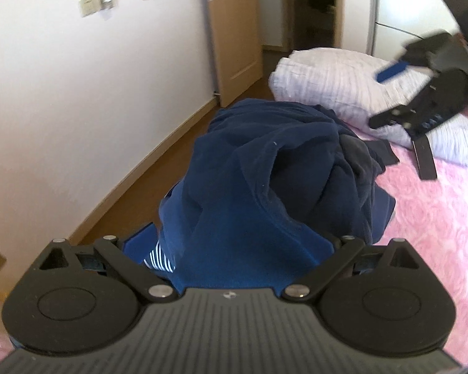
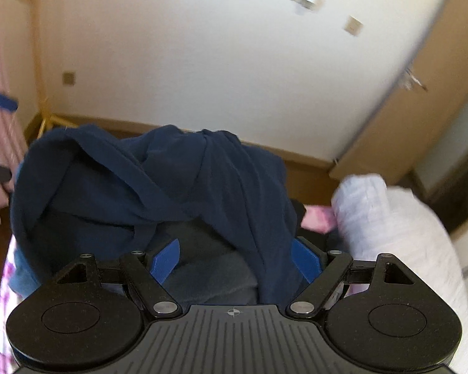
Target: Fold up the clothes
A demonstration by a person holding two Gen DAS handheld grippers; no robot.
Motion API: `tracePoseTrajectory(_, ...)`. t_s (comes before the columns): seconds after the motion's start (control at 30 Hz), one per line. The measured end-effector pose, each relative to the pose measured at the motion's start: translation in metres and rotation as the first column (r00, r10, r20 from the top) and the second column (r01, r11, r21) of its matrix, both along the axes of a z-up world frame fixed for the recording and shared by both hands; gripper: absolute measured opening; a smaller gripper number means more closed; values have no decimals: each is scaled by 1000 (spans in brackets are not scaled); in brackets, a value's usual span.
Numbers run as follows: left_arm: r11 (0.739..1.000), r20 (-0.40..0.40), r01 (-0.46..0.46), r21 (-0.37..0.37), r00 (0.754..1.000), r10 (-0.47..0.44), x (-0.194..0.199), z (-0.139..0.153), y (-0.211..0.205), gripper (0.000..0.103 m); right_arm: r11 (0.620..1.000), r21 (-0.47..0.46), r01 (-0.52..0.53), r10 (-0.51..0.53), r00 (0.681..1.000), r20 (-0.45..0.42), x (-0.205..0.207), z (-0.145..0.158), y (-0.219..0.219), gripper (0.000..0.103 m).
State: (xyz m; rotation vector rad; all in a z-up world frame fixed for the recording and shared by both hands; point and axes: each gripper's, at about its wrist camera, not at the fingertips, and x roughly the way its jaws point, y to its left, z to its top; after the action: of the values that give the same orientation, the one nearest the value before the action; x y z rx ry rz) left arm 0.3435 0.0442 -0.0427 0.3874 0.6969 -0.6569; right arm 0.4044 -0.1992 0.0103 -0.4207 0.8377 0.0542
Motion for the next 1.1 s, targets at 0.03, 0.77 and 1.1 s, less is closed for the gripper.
tracePoseTrajectory(0.03,1000,-1,16,-1,1000,-16,2,-3,-2,95,999,-28,-26,26,1000,-8,5,-6,2,82)
tracePoseTrajectory(0.77,969,146,214,-121,970,-196,-25,28,-36,7,995,-81,-52,69,974,216,-8,-25,-7,6)
tracePoseTrajectory(1.1,751,278,642,-152,757,-591,-221,90,-81,6,969,107,221,-244,818,521,-272,58,-55,6)
